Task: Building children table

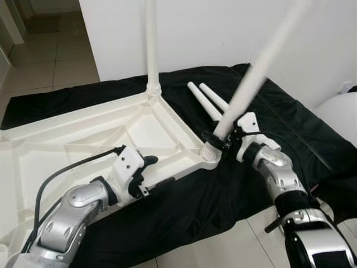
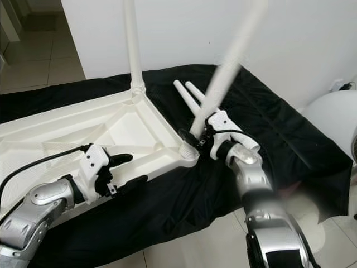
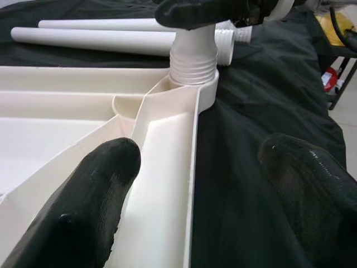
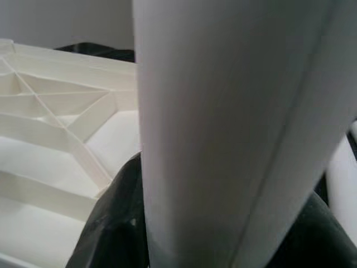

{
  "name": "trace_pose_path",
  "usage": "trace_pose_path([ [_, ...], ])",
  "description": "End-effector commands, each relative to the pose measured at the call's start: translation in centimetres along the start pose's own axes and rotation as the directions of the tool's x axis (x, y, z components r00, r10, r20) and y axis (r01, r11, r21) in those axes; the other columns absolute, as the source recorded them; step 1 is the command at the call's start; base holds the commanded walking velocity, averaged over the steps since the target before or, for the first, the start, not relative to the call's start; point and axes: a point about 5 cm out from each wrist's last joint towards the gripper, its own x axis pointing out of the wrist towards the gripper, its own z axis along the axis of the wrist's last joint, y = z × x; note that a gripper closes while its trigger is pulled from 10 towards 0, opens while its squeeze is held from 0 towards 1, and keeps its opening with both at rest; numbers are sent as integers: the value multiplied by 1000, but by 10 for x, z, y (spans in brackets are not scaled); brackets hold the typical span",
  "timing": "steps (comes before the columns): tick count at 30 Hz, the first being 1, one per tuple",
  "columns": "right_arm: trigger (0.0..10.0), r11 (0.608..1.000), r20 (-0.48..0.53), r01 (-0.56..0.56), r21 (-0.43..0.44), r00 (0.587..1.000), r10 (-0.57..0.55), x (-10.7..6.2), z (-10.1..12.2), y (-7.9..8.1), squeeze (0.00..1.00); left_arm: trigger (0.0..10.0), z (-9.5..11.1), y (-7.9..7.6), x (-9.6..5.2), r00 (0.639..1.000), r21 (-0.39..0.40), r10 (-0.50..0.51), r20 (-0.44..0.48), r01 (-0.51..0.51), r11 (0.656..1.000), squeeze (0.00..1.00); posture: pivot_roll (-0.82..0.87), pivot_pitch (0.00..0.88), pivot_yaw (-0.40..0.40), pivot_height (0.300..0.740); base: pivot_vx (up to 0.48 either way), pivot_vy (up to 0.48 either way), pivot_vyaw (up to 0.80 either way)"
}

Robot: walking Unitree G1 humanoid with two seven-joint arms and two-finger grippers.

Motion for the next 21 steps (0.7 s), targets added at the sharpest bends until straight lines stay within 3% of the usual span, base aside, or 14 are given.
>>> trace_pose_path([
  [1,0,1000,-38,-11,7,999,11,-1,-6,-1,0,10000,-1,0,1,1000,-8,7,-1,-7,1000,0,-20,39,3,740,0,0,0],
  [9,0,999,-35,-32,43,999,33,6,-7,1,0,10000,-1,1,-1,1000,-6,17,-1,-17,1000,0,-9,40,-6,740,0,0,0],
  [10,10000,997,-44,-43,60,998,45,8,-13,7,0,10000,-1,1,-2,1000,-7,25,-4,-25,1000,0,-5,41,-9,740,0,0,0],
  [14,10000,996,-46,-54,76,997,58,8,-18,11,0,10000,-1,2,-2,1000,-7,27,-3,-27,1000,0,-4,41,-8,740,0,0,0],
  [21,10000,984,-115,30,173,993,-10,12,-26,6,0,10000,-1,2,-1,1000,-7,22,-4,-22,1000,0,-13,44,1,740,0,0,0],
])
